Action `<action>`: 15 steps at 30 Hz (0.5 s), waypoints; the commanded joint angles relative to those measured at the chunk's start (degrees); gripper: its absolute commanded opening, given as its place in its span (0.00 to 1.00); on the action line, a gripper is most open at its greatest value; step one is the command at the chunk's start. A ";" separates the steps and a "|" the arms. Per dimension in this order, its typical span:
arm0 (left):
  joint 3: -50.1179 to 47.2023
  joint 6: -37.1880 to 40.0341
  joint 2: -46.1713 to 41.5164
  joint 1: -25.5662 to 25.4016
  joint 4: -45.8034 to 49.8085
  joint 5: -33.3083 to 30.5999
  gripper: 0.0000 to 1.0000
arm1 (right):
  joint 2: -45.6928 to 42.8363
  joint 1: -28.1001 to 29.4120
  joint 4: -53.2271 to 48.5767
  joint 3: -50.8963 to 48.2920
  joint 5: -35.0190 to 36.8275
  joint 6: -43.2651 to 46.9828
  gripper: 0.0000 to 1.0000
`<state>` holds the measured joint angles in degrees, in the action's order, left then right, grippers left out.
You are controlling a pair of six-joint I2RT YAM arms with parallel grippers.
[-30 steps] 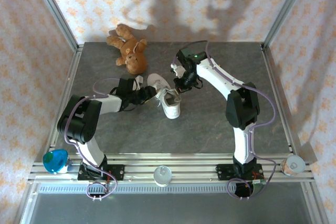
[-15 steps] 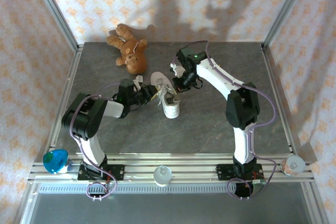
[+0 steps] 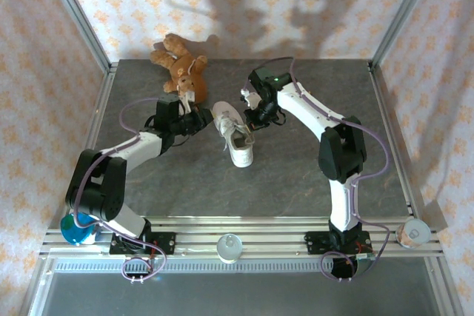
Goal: Tie the shoes
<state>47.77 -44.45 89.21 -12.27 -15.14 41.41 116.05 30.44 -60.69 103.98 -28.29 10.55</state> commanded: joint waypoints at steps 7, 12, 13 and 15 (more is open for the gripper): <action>-5.72 -6.03 3.83 -1.52 -5.07 -1.36 0.44 | -1.18 -0.04 -1.32 0.27 1.59 0.53 0.00; -6.47 -10.13 6.36 -3.34 -9.44 -2.25 0.45 | -0.60 -0.01 -1.36 0.42 1.17 0.36 0.00; -6.93 -11.20 7.01 -3.52 -11.29 -2.30 0.45 | -0.56 0.02 -1.36 0.50 1.07 0.32 0.00; -7.38 -13.00 8.27 -3.79 -13.88 -2.42 0.45 | -0.39 -0.02 -1.36 0.48 0.95 0.33 0.00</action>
<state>41.52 -53.58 95.74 -15.79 -22.48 40.03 116.05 30.44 -60.69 103.98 -28.03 10.57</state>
